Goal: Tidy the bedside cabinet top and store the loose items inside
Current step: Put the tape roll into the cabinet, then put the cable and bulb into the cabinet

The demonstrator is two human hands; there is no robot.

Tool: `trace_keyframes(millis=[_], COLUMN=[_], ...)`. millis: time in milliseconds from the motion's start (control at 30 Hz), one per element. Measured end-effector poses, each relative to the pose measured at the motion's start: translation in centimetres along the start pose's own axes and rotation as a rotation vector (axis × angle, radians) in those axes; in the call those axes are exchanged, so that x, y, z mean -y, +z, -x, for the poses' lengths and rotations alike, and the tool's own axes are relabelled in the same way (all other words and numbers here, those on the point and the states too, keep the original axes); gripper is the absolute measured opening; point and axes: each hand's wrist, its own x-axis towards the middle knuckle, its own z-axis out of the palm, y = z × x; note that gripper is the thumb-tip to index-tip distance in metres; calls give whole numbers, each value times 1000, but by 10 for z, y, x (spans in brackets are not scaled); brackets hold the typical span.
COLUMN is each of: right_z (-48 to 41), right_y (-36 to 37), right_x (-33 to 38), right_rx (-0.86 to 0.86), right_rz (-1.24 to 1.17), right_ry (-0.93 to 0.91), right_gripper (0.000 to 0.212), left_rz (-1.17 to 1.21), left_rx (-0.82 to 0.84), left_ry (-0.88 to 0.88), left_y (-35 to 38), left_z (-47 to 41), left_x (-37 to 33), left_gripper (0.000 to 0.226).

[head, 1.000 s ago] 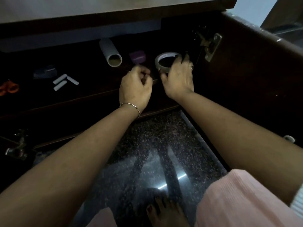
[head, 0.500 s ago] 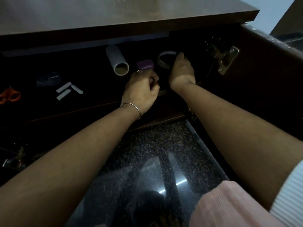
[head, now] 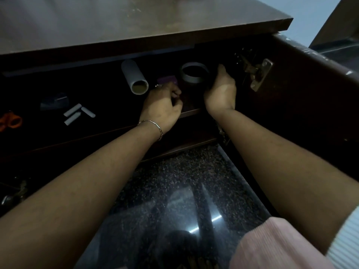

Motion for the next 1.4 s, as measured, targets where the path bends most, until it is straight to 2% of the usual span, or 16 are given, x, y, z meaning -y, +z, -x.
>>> trace_keyframes(millis=[133,267,433,600,867,1100,1233,1400], right_z=[25,48,67,68,26,-23,-53,-89], right_y=[-17,-37,-72,-116,-158,-142,-121,-96], right_x=[-3,-1,7,29,95,133,136,135], right_rx=[-41,-75,-83,-109,-87,208,262,120], right_rz=[-13,-57,-50,12,75,222,275,421], right_ry=[-44,-132,-277,-417,-455,-267,-230,-380], right_gripper=[43,31,34,33,37,55,56,51], left_rz=[-45,-139,-150,-160,-164,-75,-137,-145], left_rx=[2,-5,-71,-177,-300,28,101,58], left_ry=[31,120,225,294,184,-186,-180,-122], left_y=[-8,-21,-43,-73,-138,-154,-154,-153], left_z=[15,34,54,58,20,-38,-60,-82], left_x=[-12,-32,-65,-100,-129,-99,-86,-72], left_gripper=[32,43,50,45,30,45,49,43])
